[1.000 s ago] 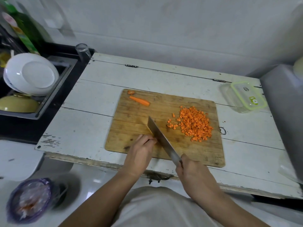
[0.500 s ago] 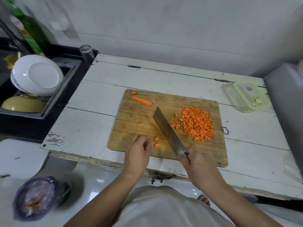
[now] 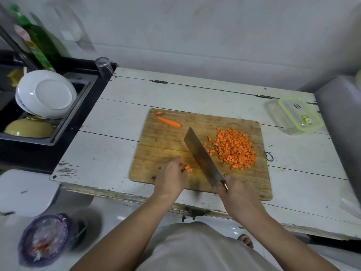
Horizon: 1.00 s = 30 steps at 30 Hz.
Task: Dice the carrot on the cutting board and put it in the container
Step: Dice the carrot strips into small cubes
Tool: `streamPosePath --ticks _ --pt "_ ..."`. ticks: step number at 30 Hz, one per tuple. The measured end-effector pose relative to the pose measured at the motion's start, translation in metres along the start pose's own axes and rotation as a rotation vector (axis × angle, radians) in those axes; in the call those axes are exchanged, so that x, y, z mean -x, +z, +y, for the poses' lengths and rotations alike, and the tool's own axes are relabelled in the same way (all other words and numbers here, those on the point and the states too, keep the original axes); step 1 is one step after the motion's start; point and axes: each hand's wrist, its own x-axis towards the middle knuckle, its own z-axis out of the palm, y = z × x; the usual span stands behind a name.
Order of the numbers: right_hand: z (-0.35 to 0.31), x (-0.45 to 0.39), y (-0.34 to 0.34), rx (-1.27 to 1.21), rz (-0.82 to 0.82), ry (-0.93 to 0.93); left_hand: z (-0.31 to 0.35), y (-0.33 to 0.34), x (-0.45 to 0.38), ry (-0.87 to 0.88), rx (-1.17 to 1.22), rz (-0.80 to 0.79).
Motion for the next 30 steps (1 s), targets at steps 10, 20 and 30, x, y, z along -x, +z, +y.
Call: streamPosePath --ticks 10,20,30 --pt "0.000 0.003 0.001 0.033 0.003 -0.028 0.008 0.007 0.002 0.031 -0.111 0.053" --pt "-0.001 0.012 -0.002 0.043 0.006 -0.023 0.000 0.006 0.009 -0.075 0.132 0.019" --pt "-0.010 0.019 0.008 -0.002 0.001 0.008 0.002 0.010 -0.005 -0.202 0.278 -0.005"
